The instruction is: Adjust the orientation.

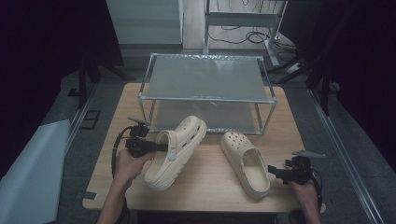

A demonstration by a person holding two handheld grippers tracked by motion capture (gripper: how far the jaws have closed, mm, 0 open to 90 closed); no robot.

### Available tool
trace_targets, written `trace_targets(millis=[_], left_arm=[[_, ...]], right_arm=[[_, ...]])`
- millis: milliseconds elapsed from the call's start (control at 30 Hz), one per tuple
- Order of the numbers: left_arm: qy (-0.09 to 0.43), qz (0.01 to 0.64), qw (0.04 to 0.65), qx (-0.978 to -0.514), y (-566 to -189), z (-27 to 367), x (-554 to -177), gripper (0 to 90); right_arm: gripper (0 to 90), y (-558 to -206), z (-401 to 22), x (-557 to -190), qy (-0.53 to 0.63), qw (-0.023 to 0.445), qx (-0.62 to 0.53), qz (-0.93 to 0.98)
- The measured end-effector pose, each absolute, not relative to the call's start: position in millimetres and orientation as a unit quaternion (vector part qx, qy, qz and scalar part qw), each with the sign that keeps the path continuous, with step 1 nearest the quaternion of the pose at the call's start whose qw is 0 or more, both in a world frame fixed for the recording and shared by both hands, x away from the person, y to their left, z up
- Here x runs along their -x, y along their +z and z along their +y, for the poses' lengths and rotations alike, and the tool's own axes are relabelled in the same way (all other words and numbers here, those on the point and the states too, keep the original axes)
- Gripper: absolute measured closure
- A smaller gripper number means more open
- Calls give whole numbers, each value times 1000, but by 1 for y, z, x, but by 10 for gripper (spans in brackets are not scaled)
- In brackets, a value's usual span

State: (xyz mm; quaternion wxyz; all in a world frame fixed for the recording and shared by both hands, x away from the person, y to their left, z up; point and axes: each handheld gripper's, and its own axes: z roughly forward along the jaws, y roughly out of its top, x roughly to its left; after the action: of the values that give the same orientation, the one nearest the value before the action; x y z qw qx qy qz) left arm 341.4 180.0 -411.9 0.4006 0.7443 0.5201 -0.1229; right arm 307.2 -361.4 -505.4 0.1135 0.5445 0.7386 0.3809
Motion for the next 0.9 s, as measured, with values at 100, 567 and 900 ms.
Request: trace_targets(millis=[100, 567, 900], left_arm=[[-134, 522, 404, -739, -406, 180, -343, 772], [-155, 514, 421, -731, -367, 183, -353, 773], [-163, 500, 438, -729, -340, 175, -367, 772]], right_arm=[[22, -505, -362, -307, 381, 112, -547, 737], [0, -506, -363, -308, 386, 111, -546, 735], [2, -505, -363, -308, 383, 108, -551, 734]])
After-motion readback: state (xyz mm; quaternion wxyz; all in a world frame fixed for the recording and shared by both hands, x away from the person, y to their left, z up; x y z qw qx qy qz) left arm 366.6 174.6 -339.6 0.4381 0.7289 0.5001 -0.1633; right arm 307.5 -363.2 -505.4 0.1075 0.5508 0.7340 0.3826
